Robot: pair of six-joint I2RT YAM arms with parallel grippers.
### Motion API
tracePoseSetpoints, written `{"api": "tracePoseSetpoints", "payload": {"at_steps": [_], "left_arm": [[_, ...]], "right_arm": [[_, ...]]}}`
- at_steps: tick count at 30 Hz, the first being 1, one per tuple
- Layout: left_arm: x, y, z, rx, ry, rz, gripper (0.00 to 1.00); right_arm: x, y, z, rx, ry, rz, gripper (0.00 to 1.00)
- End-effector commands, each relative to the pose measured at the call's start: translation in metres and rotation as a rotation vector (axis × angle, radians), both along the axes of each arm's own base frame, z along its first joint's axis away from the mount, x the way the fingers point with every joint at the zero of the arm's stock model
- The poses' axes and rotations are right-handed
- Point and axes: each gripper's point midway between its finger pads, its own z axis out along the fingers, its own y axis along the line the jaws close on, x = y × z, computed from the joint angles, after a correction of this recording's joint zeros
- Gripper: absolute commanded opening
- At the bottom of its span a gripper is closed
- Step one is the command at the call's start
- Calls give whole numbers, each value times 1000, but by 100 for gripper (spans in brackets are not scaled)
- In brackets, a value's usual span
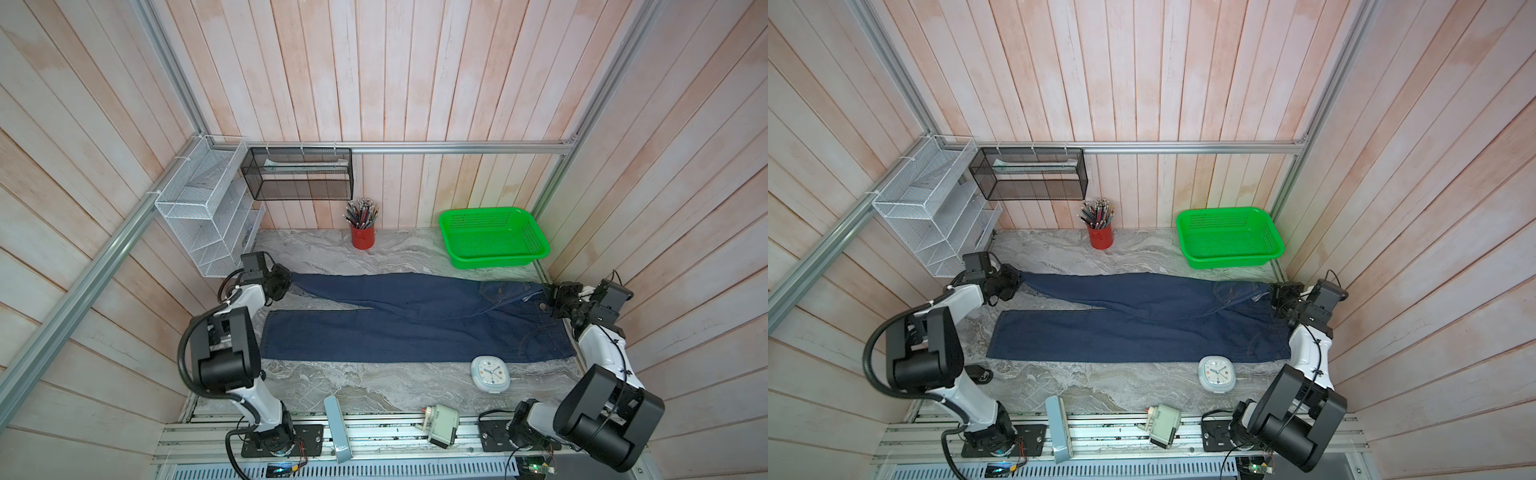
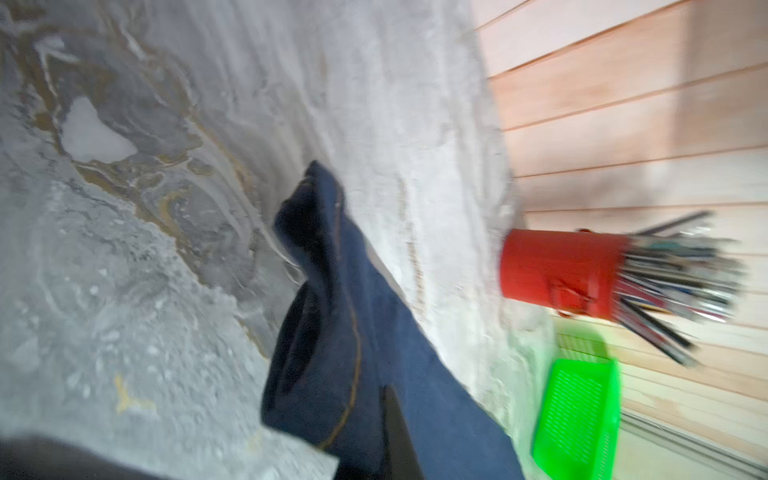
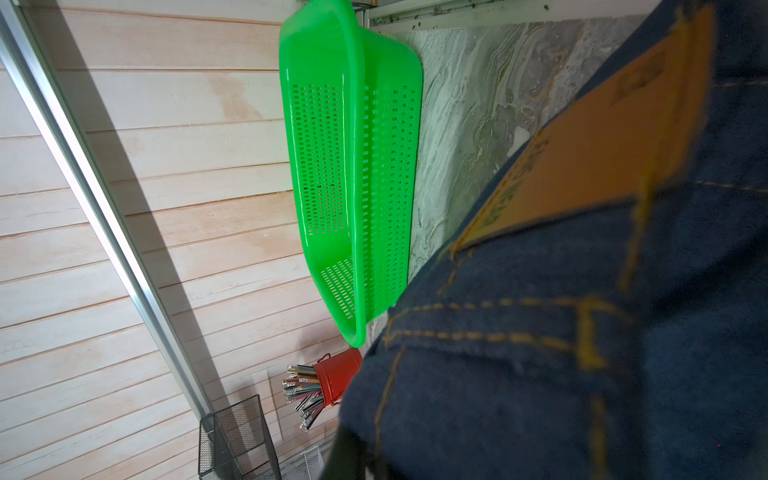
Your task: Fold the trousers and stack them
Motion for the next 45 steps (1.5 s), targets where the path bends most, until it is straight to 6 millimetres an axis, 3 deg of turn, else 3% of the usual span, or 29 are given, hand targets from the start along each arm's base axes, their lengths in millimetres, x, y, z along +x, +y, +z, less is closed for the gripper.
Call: {"api": "tracePoseSetpoints", "payload": {"at_steps": [1,5,13,17,21,26,32,36,45], "left_arm": [[-39,4,35,-5,-20,3,0],[-85,4,56,-15,-41,11,0],[-174,4,84,13,-32,60,0],[-202,0,96,19,-24,57,0],[-213,-7,104,49,9,50,0],[-189,4,100,-41,-41,85,0],[-127,27,83,-179,-69,81,0],[-84,41,65,-220,-40,66,0],[-8,39,22,-238,42,9,0]], "right_arm": [[-9,-6,16,-1,-10,-42,0],[-21,0,11,64,13,-49,0],[-65,21,-12,161,122,-88,0],[-86,37,-26,188,177,-92,0],[-92,45,-14,184,183,-66,0],[-77,19,4,200,123,-149,0],[-38,-23,13,258,74,-298,0],[11,-31,18,263,95,-277,0],[129,-13,11,294,147,-178,0]]}}
